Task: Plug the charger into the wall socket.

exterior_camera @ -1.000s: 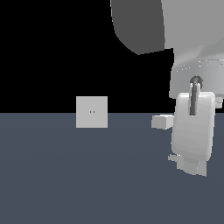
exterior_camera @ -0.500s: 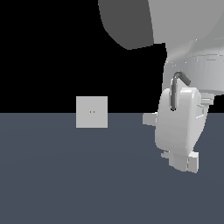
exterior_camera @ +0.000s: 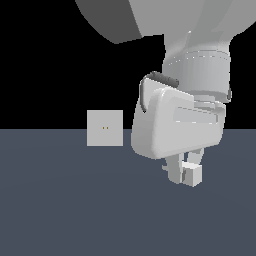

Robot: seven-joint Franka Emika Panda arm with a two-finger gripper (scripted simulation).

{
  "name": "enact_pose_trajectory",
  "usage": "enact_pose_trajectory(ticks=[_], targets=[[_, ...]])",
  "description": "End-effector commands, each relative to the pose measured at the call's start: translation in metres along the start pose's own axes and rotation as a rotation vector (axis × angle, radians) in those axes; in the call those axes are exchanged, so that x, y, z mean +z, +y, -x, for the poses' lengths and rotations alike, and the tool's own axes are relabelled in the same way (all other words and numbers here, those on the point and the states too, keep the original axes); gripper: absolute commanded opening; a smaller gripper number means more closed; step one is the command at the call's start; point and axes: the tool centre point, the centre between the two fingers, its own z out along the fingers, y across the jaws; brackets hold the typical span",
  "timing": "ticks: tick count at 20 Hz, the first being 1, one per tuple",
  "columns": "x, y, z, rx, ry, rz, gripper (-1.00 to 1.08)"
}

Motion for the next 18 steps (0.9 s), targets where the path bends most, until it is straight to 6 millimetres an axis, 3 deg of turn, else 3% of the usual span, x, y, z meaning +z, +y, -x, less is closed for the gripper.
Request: enact_pose_trajectory(ticks=[1,18], targets=[[-0.004,-0.008,-0.009,0.046,0.001,0.004,-1.0],[-0.028,-0.048,-0.076,0.34,0.002,0.026,-1.0]])
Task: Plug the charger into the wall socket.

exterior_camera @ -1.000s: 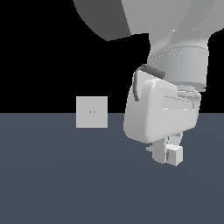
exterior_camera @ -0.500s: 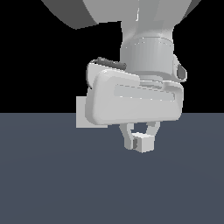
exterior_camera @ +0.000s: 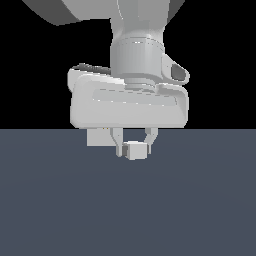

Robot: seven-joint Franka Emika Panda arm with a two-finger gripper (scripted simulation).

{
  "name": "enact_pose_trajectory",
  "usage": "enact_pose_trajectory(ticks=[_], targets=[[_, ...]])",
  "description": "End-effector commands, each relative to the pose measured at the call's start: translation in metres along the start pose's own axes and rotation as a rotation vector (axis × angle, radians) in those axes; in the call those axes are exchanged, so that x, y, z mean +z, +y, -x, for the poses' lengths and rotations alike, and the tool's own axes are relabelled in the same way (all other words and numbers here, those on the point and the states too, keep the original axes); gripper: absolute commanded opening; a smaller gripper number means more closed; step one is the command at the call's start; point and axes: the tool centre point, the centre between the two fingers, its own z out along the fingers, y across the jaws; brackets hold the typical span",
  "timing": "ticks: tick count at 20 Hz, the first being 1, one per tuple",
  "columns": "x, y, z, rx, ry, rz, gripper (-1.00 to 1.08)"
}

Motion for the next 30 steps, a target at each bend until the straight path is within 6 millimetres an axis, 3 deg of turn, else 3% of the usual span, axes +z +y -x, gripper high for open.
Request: enact_pose_trajectory(ticks=[1,18,30], targets=[[-0.004,-0.007,-0.009,0.044,0.0,0.004,-1.0],[-0.025,-0.042,-0.071,0.316,-0.001,0.026,-1.0],[-0.03,-0.047,-0.09,0.388,-0.002,0.031,-1.0]])
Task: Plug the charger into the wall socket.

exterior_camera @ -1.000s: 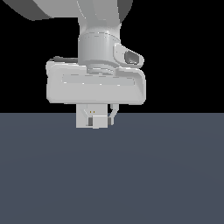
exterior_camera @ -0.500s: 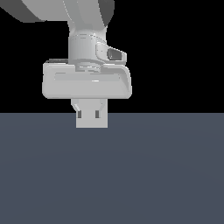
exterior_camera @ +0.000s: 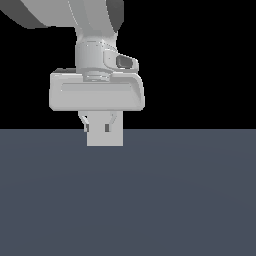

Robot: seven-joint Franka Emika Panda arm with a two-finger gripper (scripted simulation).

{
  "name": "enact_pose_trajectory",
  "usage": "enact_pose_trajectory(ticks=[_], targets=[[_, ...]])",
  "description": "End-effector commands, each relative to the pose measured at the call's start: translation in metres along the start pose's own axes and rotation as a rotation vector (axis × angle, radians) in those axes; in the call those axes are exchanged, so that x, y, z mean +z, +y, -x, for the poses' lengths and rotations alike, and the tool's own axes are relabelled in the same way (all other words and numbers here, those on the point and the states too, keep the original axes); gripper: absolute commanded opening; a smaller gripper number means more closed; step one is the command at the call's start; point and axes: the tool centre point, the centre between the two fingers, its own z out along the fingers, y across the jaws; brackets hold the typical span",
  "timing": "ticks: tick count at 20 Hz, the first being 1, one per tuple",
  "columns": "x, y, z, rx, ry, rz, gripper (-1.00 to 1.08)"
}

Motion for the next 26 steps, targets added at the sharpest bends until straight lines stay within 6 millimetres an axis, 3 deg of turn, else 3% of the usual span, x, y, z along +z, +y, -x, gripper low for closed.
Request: enact_pose_trajectory(ticks=[1,9,20,26], targets=[[0.0,0.0,-0.001,0.004,0.0,0.0,-1.0],[0.0,0.0,-0.005,0.003,0.0,0.0,-1.0],[0.003,0.0,-0.04,0.003,0.0,0.0,-1.0],[0.004,0.0,-0.05,0.003,0.0,0.0,-1.0]])
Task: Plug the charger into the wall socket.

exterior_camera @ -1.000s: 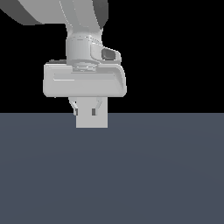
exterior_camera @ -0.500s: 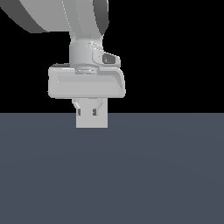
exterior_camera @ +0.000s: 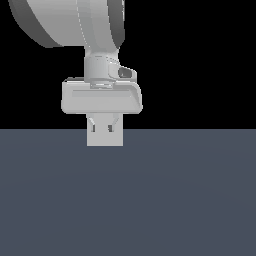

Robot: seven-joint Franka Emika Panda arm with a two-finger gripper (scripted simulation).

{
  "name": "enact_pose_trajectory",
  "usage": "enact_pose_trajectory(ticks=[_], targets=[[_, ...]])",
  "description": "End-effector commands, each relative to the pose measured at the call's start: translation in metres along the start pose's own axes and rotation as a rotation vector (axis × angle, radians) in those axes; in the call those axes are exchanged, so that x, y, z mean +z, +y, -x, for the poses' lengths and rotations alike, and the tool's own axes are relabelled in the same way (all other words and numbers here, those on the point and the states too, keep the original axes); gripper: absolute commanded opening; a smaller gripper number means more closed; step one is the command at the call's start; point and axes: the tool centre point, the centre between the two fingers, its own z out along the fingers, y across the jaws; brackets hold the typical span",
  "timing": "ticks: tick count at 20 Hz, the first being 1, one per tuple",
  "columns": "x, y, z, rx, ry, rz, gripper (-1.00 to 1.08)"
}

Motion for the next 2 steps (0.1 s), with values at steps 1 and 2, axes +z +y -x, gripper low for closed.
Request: enact_pose_trajectory(ticks=[1,2], targets=[[0.0,0.0002,-0.0026,0.0,0.0,0.0,-1.0],[0.0,0.0002,-0.0027,0.0,0.0,0.0,-1.0]])
